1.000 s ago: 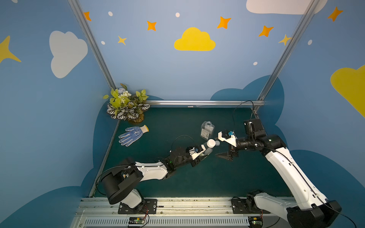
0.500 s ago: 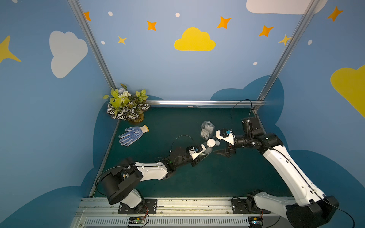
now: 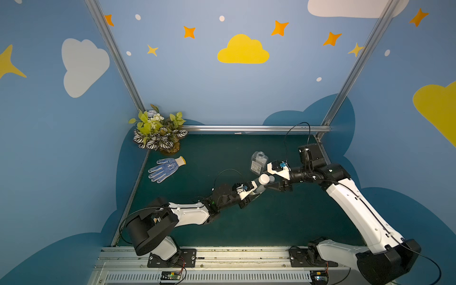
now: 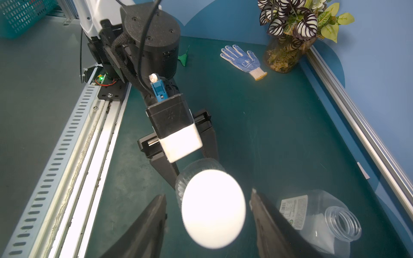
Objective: Screw on the bottle caps
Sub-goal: Screw the bottle cap onto the plastic bottle.
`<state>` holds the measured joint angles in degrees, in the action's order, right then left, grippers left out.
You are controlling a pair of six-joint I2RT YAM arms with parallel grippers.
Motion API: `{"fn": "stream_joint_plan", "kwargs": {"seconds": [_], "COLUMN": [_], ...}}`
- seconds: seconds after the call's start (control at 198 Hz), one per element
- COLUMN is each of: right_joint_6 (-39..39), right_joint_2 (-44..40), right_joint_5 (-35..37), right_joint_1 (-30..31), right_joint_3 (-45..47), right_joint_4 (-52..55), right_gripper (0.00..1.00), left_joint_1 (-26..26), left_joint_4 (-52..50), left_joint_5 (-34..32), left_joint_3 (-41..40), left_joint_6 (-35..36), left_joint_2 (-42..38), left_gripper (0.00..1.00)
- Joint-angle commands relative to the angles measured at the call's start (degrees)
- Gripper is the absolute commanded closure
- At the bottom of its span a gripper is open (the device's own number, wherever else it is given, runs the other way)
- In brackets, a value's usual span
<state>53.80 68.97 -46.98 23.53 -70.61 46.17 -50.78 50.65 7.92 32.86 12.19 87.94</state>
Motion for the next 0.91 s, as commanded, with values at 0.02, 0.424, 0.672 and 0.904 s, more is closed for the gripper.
{"fn": "stream_joint_plan", "kwargs": {"seconds": [0.02, 0.424, 0.672, 0.904], "right_joint_6": [0.3, -3.1, -15.0, -31.2], "right_joint_2": [0.4, -0.8, -2.1, -1.6], "right_joint_5": [0.2, 4.2, 16.2, 25.1], "right_joint_1": [0.6, 2.2, 5.1, 7.1], "right_joint_3": [-1.5, 0.3, 2.9, 3.0], "right_joint_4": [1.0, -1.2, -4.9, -7.5], "right_gripper": [0.40, 0.61, 0.64, 0.68], "left_joint_1": [0.1, 0.0, 0.0, 0.0], "left_joint_4": [1.9, 1.9, 1.9, 1.7], "left_joint_5": [0.6, -0.3, -2.6, -3.7], "left_joint_3": [-0.1, 0.0, 0.2, 0.5], "left_joint_6": [-0.5, -0.5, 0.2, 0.7], "left_joint_2": [-0.7, -0.7, -1.0, -1.1], "left_gripper": [0.76, 0.76, 0.76, 0.76]}}
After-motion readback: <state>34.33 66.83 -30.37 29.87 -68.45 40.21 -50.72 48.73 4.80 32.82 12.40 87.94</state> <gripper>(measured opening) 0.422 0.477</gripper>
